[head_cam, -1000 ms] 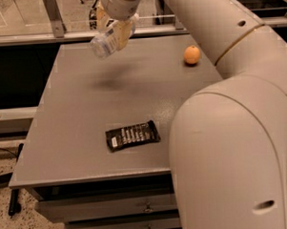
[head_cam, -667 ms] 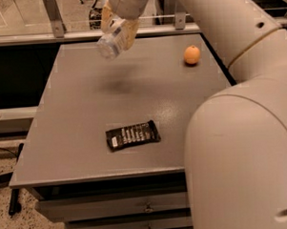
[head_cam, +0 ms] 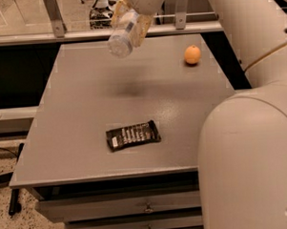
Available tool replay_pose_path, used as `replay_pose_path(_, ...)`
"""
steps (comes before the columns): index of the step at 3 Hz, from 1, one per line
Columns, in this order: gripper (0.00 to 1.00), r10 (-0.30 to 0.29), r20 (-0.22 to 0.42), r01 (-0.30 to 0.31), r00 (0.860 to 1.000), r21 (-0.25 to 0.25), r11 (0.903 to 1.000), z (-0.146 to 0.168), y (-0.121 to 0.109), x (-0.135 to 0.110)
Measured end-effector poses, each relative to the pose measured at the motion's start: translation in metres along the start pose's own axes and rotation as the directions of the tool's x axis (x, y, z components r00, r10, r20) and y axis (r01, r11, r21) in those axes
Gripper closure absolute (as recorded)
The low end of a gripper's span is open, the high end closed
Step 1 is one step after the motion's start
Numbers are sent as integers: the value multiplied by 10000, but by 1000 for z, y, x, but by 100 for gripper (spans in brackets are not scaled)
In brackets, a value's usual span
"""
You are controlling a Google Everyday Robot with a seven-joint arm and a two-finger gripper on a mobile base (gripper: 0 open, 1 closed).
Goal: Place blue plastic bottle upright
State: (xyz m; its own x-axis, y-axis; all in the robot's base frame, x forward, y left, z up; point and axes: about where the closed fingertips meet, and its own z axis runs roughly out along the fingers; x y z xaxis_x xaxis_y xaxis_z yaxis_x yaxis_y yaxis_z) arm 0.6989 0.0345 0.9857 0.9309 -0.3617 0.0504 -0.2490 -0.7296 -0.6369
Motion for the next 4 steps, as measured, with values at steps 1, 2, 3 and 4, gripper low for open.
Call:
replay_pose_path(1, 100, 38, -3, -38, 10000, -14, 10000, 2, 0, 0)
replay_pose_path(2, 100, -1019, -135, 1022, 9947, 208, 9945, 9, -12, -2)
replay_pose_path(3, 100, -2753, -374, 2777, 9606, 1541, 9482, 32, -30, -11)
replay_pose_path(4, 100, -3517, -503, 3468, 9348, 3440, 8726, 38, -37, -14)
